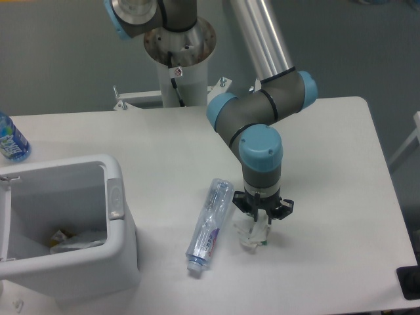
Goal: Place the trash in the trash can
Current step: 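Close the gripper on the wrapper and lift it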
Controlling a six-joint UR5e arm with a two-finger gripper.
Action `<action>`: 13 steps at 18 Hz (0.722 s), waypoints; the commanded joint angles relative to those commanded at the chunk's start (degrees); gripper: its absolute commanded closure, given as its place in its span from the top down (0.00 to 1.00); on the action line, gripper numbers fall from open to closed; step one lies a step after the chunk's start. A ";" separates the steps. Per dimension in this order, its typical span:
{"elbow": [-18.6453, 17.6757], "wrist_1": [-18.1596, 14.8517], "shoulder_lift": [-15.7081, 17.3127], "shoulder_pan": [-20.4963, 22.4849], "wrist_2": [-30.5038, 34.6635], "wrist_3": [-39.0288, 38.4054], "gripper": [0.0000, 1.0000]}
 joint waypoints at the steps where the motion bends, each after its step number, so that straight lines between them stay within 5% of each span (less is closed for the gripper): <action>1: 0.44 -0.09 0.17 0.09 -0.26 0.00 0.00; 6: 6.67 -0.26 0.35 0.44 -4.47 -0.88 0.00; 13: 9.67 -0.26 7.19 2.99 -19.06 -10.44 0.00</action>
